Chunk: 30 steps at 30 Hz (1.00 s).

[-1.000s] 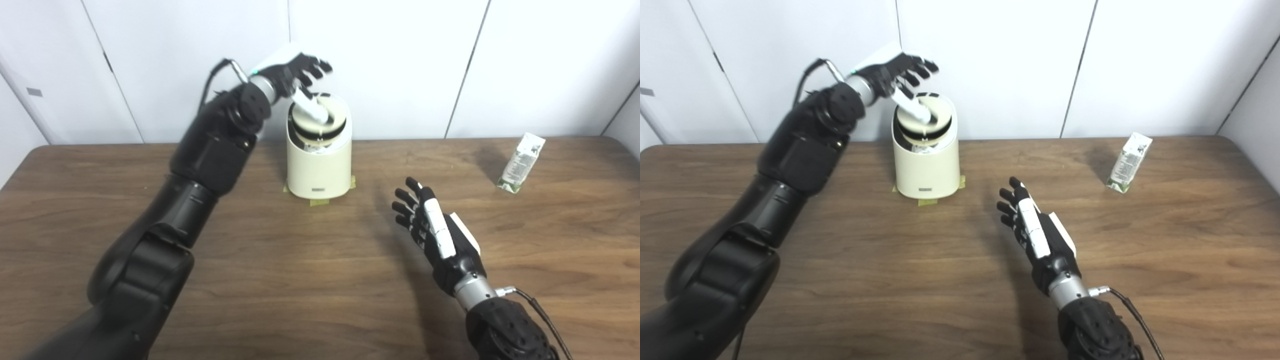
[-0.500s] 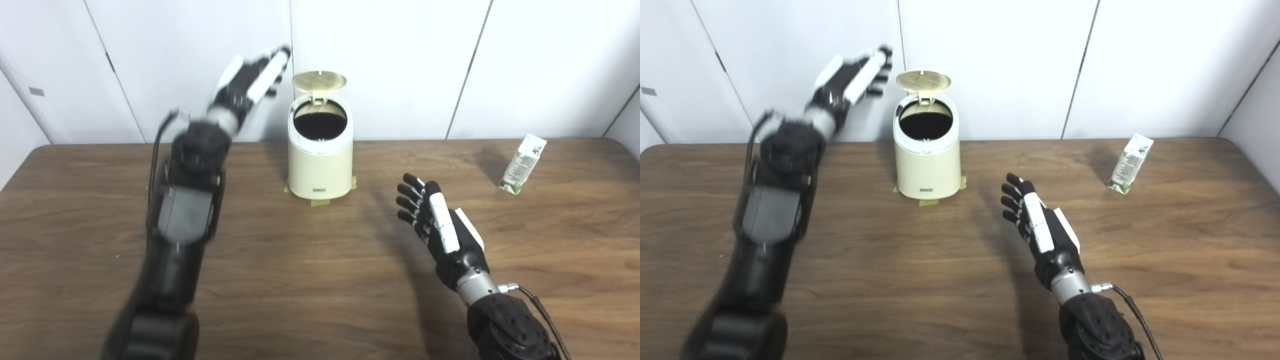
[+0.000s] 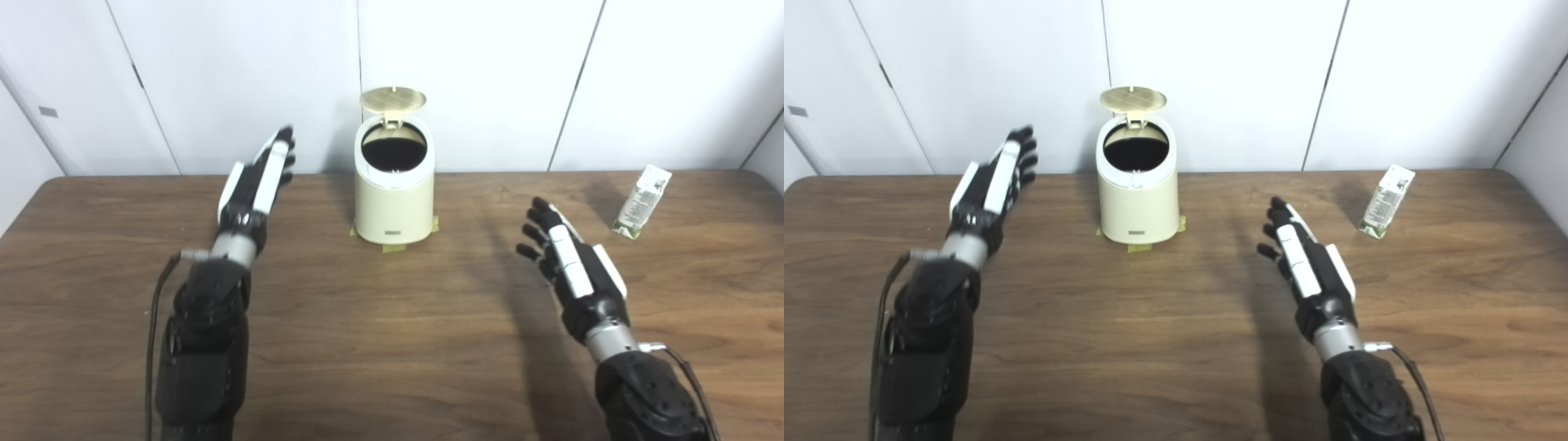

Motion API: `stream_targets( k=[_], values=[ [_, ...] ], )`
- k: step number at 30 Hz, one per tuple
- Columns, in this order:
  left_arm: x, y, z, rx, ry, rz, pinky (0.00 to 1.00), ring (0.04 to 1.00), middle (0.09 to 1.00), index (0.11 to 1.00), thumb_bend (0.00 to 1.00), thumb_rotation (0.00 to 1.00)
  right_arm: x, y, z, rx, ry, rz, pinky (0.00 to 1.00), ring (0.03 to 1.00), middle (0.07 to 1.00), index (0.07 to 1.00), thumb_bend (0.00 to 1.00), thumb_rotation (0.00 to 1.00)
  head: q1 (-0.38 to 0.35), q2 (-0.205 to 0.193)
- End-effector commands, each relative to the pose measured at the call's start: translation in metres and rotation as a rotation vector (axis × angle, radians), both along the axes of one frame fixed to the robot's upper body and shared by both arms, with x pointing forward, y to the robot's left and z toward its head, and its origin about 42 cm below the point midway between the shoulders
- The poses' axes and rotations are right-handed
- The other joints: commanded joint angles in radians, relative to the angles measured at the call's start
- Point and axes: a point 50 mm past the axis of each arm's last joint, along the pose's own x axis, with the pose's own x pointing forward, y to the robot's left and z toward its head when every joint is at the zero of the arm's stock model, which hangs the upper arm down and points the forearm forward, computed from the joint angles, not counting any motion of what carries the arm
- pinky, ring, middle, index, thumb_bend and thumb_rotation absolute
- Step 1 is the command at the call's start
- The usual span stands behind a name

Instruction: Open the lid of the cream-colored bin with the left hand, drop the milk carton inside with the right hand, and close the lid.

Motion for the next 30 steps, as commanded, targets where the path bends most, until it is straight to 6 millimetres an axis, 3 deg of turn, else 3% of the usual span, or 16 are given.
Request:
stream_targets(
  k=[1,5,9,16,20,22,28,30],
  values=[
    [-0.004,-0.005,0.027,-0.024,-0.144,-0.004,0.95,0.958,0.969,0.964,0.54,1.0,0.005,-0.01,0.024,-0.023,-0.104,-0.017,0.83,0.924,0.958,0.947,0.62,0.65,-0.027,0.001],
    [-0.02,0.0,0.017,-0.007,-0.126,-0.016,0.94,0.963,0.97,0.983,0.55,1.0,0.004,-0.032,0.023,-0.048,-0.117,-0.075,0.83,0.909,0.958,0.948,0.59,0.38,-0.116,-0.001],
    [-0.02,0.005,0.014,-0.004,-0.108,-0.032,0.96,0.967,0.973,0.991,0.54,1.0,0.002,-0.048,0.018,-0.065,-0.109,-0.139,0.78,0.901,0.944,0.922,0.71,0.29,-0.163,-0.006],
    [-0.016,0.021,0.011,0.006,-0.107,-0.053,0.97,0.973,0.982,0.996,0.47,1.0,-0.011,-0.063,0.034,-0.199,-0.128,-0.273,0.7,0.862,0.923,0.875,0.76,0.24,-0.304,-0.035],
    [-0.014,0.029,0.008,-0.021,-0.089,-0.045,0.99,0.976,0.984,0.999,0.42,1.0,-0.01,-0.081,0.035,-0.309,-0.127,-0.337,0.77,0.856,0.891,0.881,0.73,0.24,-0.364,-0.053],
    [-0.014,0.032,0.007,-0.028,-0.083,-0.046,0.99,0.978,0.988,1.0,0.41,1.0,-0.009,-0.09,0.036,-0.318,-0.133,-0.371,0.71,0.845,0.89,0.881,0.73,0.22,-0.375,-0.056],
    [-0.011,0.04,0.008,-0.014,-0.089,-0.039,1.0,0.973,0.982,0.985,0.41,0.99,-0.003,-0.114,0.041,-0.448,-0.138,-0.465,0.79,0.852,0.879,0.874,0.78,0.25,-0.395,-0.069],
    [-0.012,0.041,0.01,-0.015,-0.083,-0.036,1.0,0.972,0.98,0.983,0.39,1.0,0.0,-0.121,0.044,-0.493,-0.14,-0.489,0.77,0.835,0.872,0.871,0.81,0.27,-0.394,-0.071]
  ],
)
